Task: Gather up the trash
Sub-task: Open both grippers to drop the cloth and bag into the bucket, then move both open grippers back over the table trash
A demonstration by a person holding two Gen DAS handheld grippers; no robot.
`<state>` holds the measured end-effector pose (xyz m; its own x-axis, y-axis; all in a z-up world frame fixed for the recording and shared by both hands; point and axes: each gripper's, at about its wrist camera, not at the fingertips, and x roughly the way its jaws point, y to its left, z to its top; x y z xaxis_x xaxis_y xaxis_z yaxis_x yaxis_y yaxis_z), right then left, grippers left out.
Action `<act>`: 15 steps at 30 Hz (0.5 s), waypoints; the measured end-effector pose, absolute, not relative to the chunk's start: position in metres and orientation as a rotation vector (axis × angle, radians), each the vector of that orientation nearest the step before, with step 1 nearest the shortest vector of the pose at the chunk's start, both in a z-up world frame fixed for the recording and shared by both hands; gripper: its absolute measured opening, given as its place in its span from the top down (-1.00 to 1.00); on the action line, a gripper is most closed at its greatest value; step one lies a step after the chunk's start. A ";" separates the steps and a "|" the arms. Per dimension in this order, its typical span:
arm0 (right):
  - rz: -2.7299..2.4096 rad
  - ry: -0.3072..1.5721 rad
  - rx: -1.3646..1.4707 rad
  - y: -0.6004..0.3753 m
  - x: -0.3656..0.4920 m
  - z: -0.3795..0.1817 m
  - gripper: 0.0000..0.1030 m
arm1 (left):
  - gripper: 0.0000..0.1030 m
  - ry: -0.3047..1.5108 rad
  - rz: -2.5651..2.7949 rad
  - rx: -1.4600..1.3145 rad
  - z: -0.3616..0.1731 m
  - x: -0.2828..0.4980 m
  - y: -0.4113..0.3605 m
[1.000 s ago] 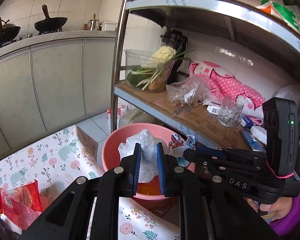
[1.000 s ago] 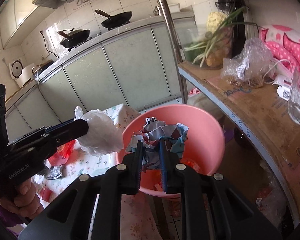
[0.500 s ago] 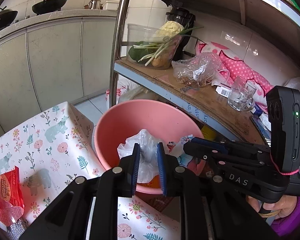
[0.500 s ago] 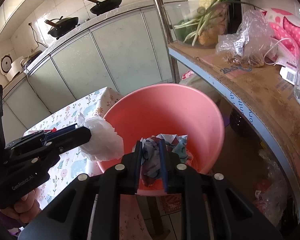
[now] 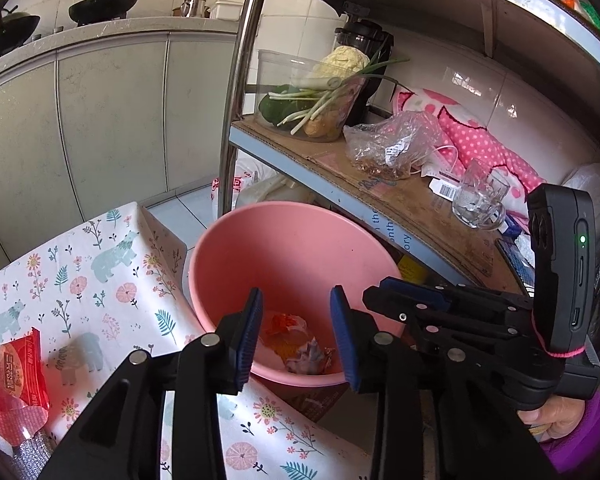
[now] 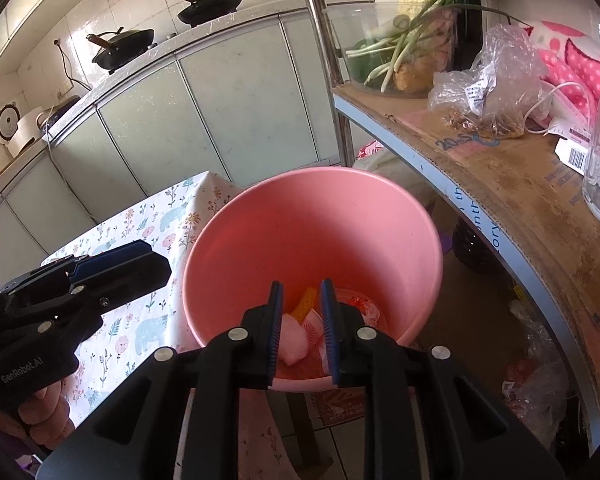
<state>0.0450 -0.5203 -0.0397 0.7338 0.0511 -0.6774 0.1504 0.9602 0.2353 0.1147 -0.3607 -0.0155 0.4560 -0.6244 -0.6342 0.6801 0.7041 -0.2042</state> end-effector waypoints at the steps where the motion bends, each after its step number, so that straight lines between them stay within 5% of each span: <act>1: -0.053 0.745 0.280 -0.519 0.044 -0.038 0.62 | 0.33 0.742 -0.803 0.082 -0.013 0.113 -0.360; 6: -0.031 0.732 0.273 -0.507 0.038 -0.031 0.61 | 0.31 0.718 -0.794 0.077 -0.001 0.104 -0.353; 10: -0.004 0.717 0.265 -0.496 0.031 -0.025 0.33 | 0.31 0.706 -0.784 0.078 0.008 0.095 -0.344; 15: 0.033 0.703 0.249 -0.480 0.023 -0.016 0.32 | 0.31 0.672 -0.763 0.090 0.022 0.078 -0.326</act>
<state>0.0229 -0.4795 -0.0156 0.7637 0.1134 -0.6356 0.0538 0.9698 0.2377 0.0784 -0.3260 0.0220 0.5262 -0.6096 -0.5929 0.6652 0.7294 -0.1596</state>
